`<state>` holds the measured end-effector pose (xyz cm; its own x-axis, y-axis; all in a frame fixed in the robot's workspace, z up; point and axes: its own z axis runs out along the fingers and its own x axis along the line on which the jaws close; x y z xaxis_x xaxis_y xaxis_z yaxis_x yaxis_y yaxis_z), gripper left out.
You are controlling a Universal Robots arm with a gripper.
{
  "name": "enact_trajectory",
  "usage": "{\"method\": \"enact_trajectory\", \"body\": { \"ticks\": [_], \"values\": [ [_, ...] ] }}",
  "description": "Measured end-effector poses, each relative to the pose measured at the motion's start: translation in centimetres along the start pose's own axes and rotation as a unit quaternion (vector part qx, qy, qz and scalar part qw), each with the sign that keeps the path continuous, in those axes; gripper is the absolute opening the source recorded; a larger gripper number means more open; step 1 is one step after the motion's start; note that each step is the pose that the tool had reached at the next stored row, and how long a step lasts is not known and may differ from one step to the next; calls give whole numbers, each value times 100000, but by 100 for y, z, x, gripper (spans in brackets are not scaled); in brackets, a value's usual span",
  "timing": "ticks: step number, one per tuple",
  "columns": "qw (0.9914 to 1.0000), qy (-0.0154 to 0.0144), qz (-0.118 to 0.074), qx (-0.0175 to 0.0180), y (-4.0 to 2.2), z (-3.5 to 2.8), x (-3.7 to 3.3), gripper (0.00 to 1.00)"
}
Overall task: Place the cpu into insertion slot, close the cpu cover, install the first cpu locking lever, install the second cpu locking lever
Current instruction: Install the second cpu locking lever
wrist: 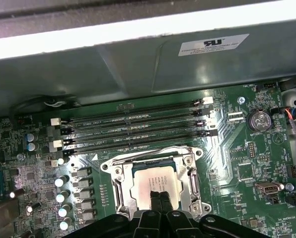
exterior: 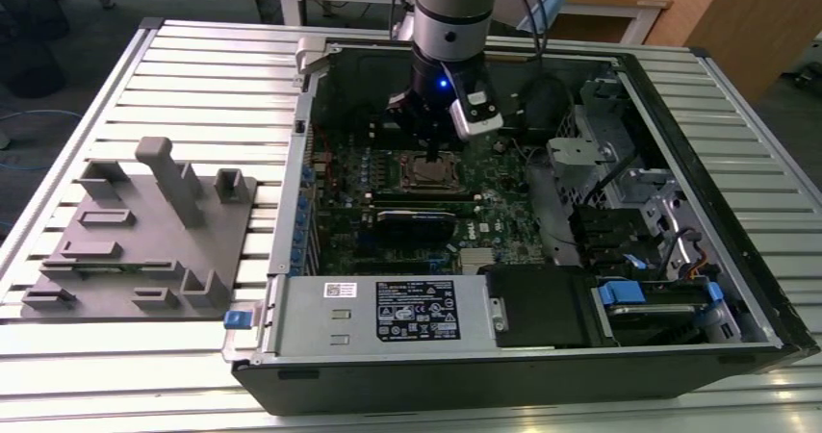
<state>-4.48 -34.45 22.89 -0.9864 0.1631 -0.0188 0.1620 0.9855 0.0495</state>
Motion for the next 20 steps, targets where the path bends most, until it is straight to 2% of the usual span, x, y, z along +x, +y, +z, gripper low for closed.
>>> {"method": "enact_trajectory", "body": {
  "ticks": [6,11,13,20],
  "values": [
    [100000,3,0,12,0,-4,0,11],
    [100000,2,-1,6,1,-26,-1,11],
    [100000,6,0,16,1,-54,-1,11],
    [100000,3,0,12,-15,-55,-4,11]
  ]
}}
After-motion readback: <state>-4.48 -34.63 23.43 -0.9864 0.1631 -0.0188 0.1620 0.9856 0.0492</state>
